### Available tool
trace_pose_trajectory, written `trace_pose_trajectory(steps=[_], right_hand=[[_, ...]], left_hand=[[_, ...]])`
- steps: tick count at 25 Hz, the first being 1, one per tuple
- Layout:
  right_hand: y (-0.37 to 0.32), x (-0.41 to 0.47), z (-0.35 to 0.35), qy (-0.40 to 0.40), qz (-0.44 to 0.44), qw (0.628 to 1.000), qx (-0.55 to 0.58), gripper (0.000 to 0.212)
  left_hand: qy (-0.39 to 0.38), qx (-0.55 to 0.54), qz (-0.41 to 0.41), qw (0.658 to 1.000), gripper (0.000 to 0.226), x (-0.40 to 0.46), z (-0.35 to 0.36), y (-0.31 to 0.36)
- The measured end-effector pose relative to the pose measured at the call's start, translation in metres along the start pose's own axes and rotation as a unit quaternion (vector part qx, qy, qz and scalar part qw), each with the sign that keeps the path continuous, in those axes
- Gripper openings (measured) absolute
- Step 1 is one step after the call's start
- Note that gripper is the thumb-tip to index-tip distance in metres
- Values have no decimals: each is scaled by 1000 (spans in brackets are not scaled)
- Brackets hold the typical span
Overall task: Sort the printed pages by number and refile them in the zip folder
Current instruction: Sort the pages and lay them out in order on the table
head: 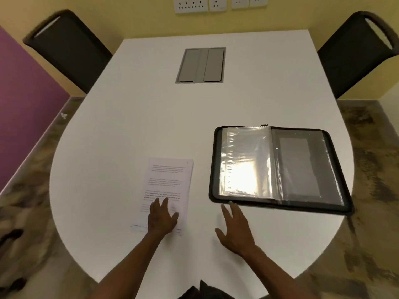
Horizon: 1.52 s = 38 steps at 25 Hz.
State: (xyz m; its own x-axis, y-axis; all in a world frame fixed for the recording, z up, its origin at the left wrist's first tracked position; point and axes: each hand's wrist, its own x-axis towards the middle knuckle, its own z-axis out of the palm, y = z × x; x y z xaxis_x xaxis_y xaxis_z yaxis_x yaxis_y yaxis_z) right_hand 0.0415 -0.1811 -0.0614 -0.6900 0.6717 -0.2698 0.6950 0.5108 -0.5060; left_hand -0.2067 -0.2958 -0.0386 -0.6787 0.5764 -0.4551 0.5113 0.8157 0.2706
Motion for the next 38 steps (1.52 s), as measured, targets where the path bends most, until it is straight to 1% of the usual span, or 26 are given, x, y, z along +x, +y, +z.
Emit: trace_pose_trajectory(steps=[2,4,6,7,11,13,15,18,23,26,29,31,32,34,36,38], right_hand=[[-41,4,14,-91,-34,995,5,86],[-75,11,26,-158,-34,987,-4,87],[-103,20,37,-187,-7,982,7,88],[-114,24,41,-184,16,983,14,89],[-152,34,58,-103,126,986,22,79],[-167,36,67,-75,165,983,18,75],[-174,40,75,-54,194,980,4,77],[-185,39,85,-35,235,971,1,81],[-193,43,87,-34,266,963,19,86],[-193,46,89,-21,279,960,26,80],[-193,52,90,51,308,948,59,69],[-193,57,90,101,325,937,82,69],[-192,61,90,111,330,933,91,69],[-192,68,92,115,341,927,105,67],[-194,72,96,103,337,930,102,63],[-201,73,103,94,335,932,96,60]], left_hand=[[4,-10,-35,999,82,4,-10,-33],[4,-18,-55,998,84,8,-18,-60],[0,-37,-61,997,88,15,-22,-80],[-8,-46,-59,997,91,18,-23,-88],[-61,-42,-23,997,99,28,-27,-108],[-60,-56,-4,997,98,29,-25,-112],[-58,-68,34,995,96,30,-24,-113],[-87,-67,83,990,97,30,-24,-124],[-109,-77,124,983,94,39,-35,-138],[-98,-103,136,981,91,42,-41,-141],[-100,-145,130,976,90,47,-48,-146],[-98,-145,133,976,89,49,-52,-150],[-97,-144,131,976,89,51,-56,-153],[-127,-134,127,975,88,53,-63,-157],[-164,-115,140,970,89,47,-66,-160],[-172,-107,156,967,89,43,-64,-165]])
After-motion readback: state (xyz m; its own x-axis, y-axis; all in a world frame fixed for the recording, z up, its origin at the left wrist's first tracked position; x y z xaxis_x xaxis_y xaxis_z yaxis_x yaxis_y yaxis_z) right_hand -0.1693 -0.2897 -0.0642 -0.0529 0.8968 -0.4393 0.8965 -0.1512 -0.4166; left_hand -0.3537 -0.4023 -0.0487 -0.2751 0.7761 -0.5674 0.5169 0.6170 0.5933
